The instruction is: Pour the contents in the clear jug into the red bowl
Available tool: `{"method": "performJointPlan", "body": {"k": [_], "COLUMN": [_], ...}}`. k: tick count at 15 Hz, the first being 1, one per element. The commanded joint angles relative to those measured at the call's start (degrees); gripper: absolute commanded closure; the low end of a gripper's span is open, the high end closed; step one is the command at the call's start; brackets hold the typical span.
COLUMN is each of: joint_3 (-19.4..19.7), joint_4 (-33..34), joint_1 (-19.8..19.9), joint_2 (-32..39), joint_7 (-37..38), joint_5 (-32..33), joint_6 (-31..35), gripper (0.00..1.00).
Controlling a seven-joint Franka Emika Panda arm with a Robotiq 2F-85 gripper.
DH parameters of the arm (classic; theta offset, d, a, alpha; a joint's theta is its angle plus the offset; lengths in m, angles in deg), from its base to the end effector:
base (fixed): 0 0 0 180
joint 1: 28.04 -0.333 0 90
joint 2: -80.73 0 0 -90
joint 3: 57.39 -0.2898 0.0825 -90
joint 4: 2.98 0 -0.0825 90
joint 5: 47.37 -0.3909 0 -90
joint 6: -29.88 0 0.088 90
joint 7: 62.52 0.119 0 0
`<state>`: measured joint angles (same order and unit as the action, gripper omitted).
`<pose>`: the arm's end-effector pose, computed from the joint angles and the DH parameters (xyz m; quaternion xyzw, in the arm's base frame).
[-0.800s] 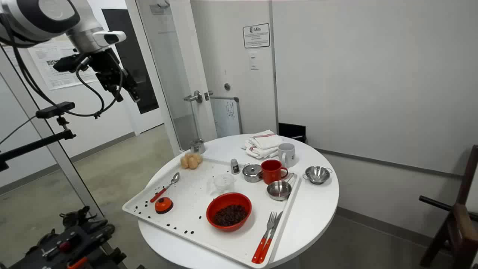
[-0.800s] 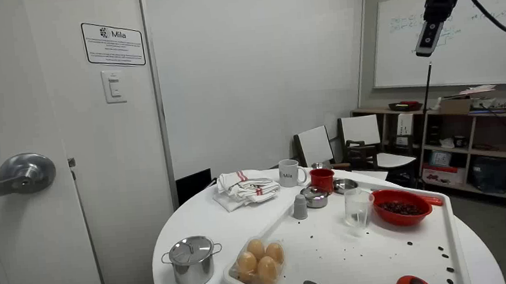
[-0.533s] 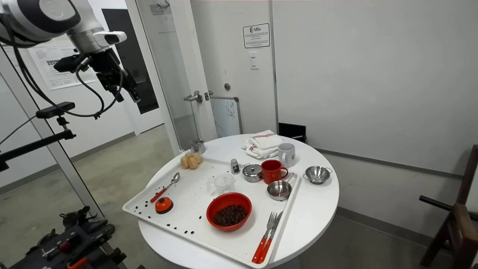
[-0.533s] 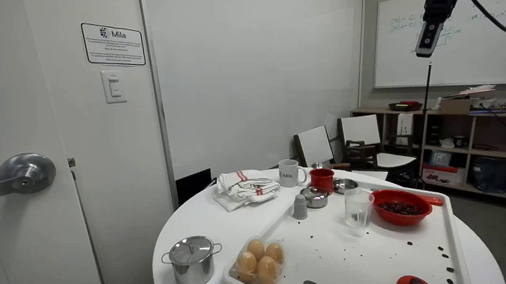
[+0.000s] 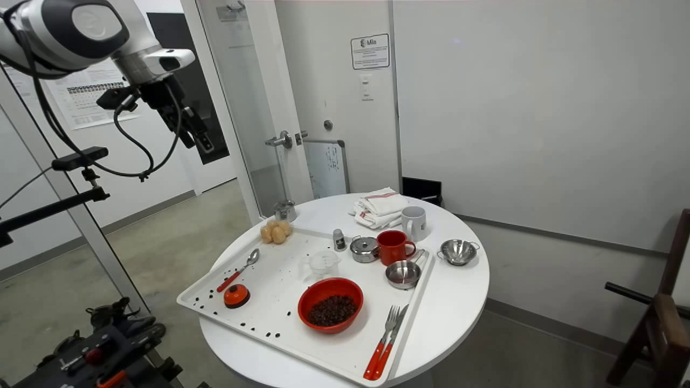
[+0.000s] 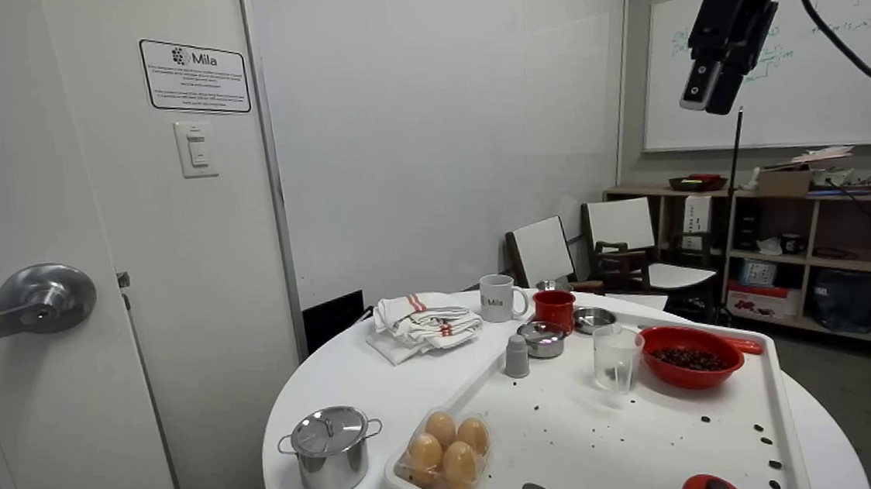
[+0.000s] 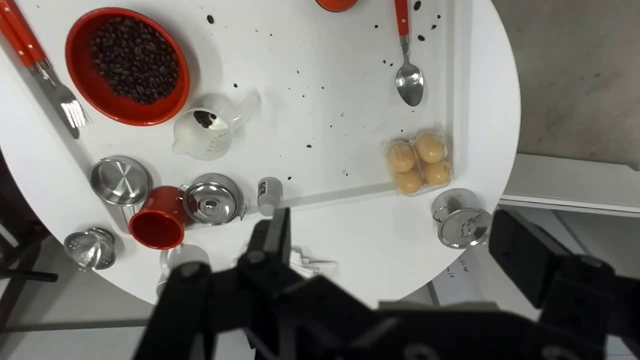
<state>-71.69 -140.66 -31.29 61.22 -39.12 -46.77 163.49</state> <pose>0.4594 0.1461 0.4256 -0.9894 0.0489 -0.1369 0.0020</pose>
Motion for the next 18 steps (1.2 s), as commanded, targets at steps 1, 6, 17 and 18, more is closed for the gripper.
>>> {"method": "performJointPlan", "body": {"k": [1, 6, 17, 18], "joint_3": [-2.2, -1.1, 8.6, 8.7], "joint_4": [0.7, 4.8, 5.6, 5.6], "joint_1": [2.9, 5.4, 3.1, 2.8], "joint_2": [2.0, 11.4, 24.8, 25.3], "joint_7": [11.3, 26.9, 37.1, 34.2], "joint_5": [5.7, 10.2, -1.4, -4.3], "joint_6": [0.4, 0.1, 13.0, 12.9], "gripper": [0.00, 0.00, 0.00, 0.00]}}
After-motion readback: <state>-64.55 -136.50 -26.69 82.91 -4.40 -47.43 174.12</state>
